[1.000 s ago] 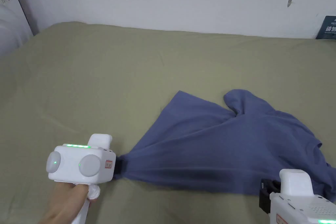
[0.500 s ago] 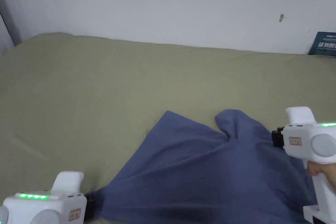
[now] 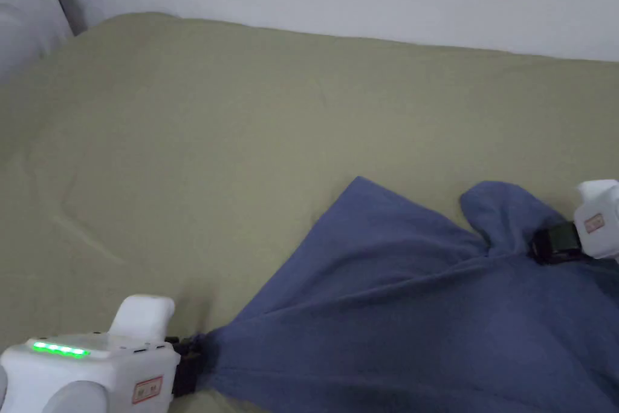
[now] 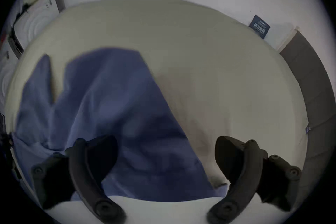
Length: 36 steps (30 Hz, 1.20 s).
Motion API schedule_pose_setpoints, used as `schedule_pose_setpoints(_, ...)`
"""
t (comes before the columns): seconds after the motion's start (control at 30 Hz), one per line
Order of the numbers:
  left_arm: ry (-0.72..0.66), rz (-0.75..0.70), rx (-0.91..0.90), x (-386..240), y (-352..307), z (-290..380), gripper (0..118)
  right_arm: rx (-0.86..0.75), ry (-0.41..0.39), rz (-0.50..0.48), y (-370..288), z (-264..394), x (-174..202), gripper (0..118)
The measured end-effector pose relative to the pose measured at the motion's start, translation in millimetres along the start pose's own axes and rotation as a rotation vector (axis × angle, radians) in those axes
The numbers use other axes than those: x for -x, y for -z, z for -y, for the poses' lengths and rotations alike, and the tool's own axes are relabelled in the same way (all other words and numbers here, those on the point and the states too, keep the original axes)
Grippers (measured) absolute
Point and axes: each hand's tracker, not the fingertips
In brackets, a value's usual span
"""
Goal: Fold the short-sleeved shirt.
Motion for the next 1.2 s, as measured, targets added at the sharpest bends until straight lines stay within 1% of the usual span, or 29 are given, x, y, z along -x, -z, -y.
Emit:
schedule_pose_setpoints(0.03, -0.003, 0.003, 0.003, 3, 2, 0, 2, -0.005, -0.015, -0.007, -5, 2, -1, 80)
schedule_pose_setpoints(0.07, -0.005, 0.005, 0.005, 13, 6, -1, 2, -0.028, -0.044, -0.067, -14, 3, 0, 58)
schedule_pose_setpoints(0.1, -0.003, 0.003, 0.005, 14, 7, -1, 2, -0.039, -0.028, -0.111, -18, 4, 2, 58)
schedule_pose_setpoints(0.13, 0.0, 0.0, 0.008, 14, 8, -2, 2, -0.056, -0.033, -0.09, -29, 6, 4, 47)
schedule_pose_setpoints(0.17, 0.005, -0.004, 0.012, 12, 7, -3, 2, -0.087, -0.039, -0.099, -37, 8, 6, 16)
schedule_pose_setpoints(0.2, 0.015, -0.006, 0.015, 10, 5, -4, 2, -0.122, -0.033, -0.078, -45, 12, 10, 2)
schedule_pose_setpoints(0.23, 0.017, -0.009, 0.018, 9, 4, -5, 2, -0.141, -0.048, -0.053, -59, 12, 11, 2)
schedule_pose_setpoints(0.27, 0.023, -0.01, 0.02, 8, 2, -5, 2, -0.18, -0.057, -0.048, -72, 16, 12, 2)
schedule_pose_setpoints(0.37, 0.002, 0.003, 0.017, 15, -4, -9, 2, -0.25, -0.017, -0.041, -120, 23, 13, 2)
schedule_pose_setpoints(0.47, -0.057, 0.061, -0.04, 17, -25, -18, 2, -0.338, -0.055, 0.004, -175, 39, 13, 2)
schedule_pose_setpoints(0.53, -0.047, 0.081, -0.072, 13, -43, -29, 2, -0.39, -0.056, 0.034, -213, 53, 12, 2)
schedule_pose_setpoints(0.6, -0.015, 0.084, -0.118, 5, -63, -41, 2, -0.443, -0.034, 0.037, -248, 67, 7, 2)
schedule_pose_setpoints(0.67, 0.008, 0.085, -0.187, -4, -87, -56, 2, -0.505, -0.005, 0.074, -284, 88, 1, 2)
schedule_pose_setpoints(0.83, 0.071, 0.076, -0.323, -42, -154, -97, 2, -0.643, 0.08, 0.127, -360, 120, -23, 2)
schedule_pose_setpoints(0.87, 0.088, 0.061, -0.353, -53, -171, -107, 2, -0.653, 0.082, 0.13, -374, 123, -28, 2)
schedule_pose_setpoints(0.93, 0.109, 0.044, -0.401, -64, -193, -126, 2, -0.691, 0.082, 0.167, -397, 127, -34, 2)
schedule_pose_setpoints(0.97, 0.119, 0.03, -0.426, -70, -205, -136, 2, -0.717, 0.093, 0.179, -410, 129, -38, 2)
schedule_pose_setpoints(1.0, 0.123, 0.013, -0.458, -78, -220, -147, 2, -0.752, 0.127, 0.192, -422, 130, -42, 2)
schedule_pose_setpoints(1.07, 0.132, -0.015, -0.502, -89, -242, -168, 2, -0.795, 0.162, 0.196, -441, 129, -48, 2)
schedule_pose_setpoints(1.2, 0.134, -0.046, -0.546, -103, -271, -202, 2, -0.838, 0.176, 0.226, -464, 119, -49, 2)
